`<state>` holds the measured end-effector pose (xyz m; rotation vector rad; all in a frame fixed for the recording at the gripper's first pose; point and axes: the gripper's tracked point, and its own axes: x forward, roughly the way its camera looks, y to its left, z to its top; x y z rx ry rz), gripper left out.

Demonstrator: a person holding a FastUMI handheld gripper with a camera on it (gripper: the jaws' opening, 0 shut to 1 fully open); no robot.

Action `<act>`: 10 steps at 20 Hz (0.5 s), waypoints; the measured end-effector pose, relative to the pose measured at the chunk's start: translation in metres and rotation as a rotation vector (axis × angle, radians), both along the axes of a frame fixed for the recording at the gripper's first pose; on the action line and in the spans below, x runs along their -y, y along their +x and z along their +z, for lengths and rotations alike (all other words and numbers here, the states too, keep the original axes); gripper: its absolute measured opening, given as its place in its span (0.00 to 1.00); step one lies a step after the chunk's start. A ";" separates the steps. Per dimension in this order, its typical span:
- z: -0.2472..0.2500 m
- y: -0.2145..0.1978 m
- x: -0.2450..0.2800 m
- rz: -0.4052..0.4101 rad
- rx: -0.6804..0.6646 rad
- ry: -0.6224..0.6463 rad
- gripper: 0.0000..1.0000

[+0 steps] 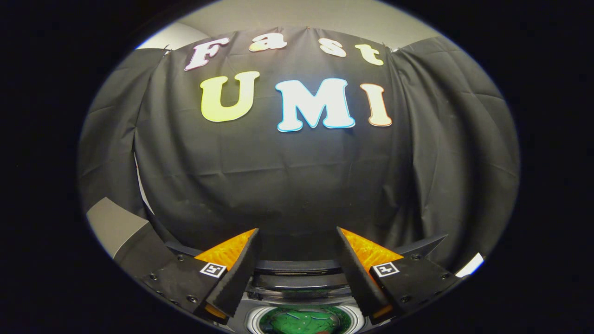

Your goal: Put the clothes into the washing machine and then close the washing machine lid.

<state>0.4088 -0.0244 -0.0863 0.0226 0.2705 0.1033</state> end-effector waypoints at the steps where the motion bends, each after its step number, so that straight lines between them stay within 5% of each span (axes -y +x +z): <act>1: -0.001 -0.009 0.000 -0.001 0.004 -0.001 0.98; 10: -0.016 -0.066 0.005 -0.003 0.022 -0.006 0.98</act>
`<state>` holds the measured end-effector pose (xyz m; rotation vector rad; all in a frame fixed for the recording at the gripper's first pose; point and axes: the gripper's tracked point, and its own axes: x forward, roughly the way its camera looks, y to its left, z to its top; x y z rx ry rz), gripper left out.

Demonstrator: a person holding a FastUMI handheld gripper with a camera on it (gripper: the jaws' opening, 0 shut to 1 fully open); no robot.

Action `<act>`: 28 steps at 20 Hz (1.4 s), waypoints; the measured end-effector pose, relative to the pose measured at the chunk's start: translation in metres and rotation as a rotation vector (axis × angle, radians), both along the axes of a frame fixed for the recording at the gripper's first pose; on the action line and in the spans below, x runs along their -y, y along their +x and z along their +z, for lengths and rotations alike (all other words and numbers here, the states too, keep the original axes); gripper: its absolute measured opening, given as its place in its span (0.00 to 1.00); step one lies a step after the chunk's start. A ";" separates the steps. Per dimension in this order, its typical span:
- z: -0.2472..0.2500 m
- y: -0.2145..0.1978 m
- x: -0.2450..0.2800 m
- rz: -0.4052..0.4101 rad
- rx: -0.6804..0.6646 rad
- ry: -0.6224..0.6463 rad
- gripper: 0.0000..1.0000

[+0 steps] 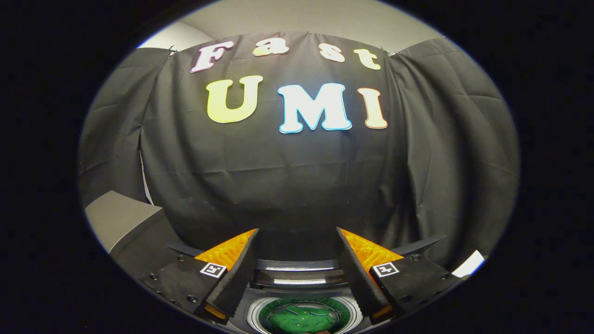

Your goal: Put the clothes into the washing machine and then close the washing machine lid.

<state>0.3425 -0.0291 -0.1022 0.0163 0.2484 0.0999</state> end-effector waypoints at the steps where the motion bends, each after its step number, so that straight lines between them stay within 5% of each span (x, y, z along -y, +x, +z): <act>1: -0.001 -0.005 0.000 0.000 0.000 -0.001 0.98; 28: -0.032 -0.097 0.000 -0.013 -0.032 -0.003 0.98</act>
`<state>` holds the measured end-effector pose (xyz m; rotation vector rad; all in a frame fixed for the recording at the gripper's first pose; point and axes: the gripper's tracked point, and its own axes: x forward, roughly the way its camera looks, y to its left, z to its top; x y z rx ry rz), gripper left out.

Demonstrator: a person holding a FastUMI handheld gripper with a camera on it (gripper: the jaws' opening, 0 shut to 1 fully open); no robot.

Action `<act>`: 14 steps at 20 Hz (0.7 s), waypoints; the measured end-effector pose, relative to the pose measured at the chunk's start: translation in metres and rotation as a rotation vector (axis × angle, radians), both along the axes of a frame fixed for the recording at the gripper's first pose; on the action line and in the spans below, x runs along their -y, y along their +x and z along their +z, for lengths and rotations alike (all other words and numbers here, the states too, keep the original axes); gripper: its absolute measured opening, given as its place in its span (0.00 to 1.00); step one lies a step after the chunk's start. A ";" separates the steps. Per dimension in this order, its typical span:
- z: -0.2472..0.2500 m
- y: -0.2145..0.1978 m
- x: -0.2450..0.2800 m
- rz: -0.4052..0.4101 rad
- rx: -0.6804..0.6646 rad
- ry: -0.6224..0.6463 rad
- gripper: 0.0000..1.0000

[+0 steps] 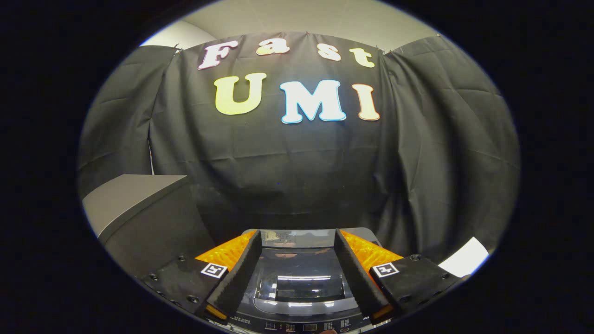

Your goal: Put the clothes into the washing machine and then close the washing machine lid.

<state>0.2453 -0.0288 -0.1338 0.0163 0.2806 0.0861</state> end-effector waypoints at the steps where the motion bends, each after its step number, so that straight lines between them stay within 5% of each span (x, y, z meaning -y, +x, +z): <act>1: 0.004 -0.003 0.000 -0.001 0.005 0.003 0.98; 14: 0.104 -0.076 0.001 -0.004 0.173 0.007 0.98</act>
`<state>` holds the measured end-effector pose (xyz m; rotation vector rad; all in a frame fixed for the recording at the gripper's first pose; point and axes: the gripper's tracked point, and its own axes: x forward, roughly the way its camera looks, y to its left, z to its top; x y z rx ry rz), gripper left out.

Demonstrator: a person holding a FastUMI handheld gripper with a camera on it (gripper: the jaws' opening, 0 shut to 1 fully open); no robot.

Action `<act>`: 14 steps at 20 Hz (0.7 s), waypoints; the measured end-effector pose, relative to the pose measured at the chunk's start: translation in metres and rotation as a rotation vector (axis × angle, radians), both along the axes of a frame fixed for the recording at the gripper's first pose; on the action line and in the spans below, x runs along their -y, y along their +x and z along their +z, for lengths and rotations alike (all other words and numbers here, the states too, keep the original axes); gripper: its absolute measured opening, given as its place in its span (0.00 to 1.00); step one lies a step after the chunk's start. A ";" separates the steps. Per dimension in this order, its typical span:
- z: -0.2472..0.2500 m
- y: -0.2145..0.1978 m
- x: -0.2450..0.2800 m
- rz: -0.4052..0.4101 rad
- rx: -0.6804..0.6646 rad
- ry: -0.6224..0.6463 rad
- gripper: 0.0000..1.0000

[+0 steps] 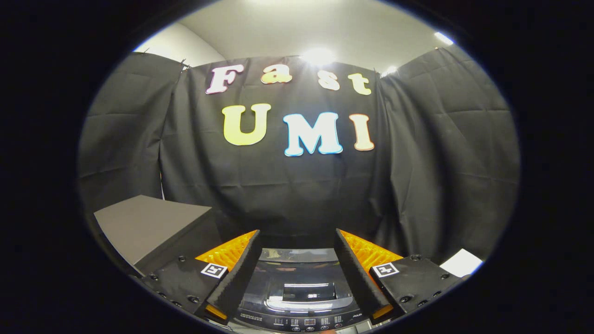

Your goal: Put the clothes into the washing machine and then close the washing machine lid.

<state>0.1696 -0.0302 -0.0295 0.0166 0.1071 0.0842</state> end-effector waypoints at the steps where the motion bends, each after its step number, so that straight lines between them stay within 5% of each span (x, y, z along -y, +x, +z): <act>1: 0.008 -0.007 0.001 -0.001 0.012 0.005 0.98; 14: 0.067 -0.101 0.020 -0.026 0.118 0.000 0.97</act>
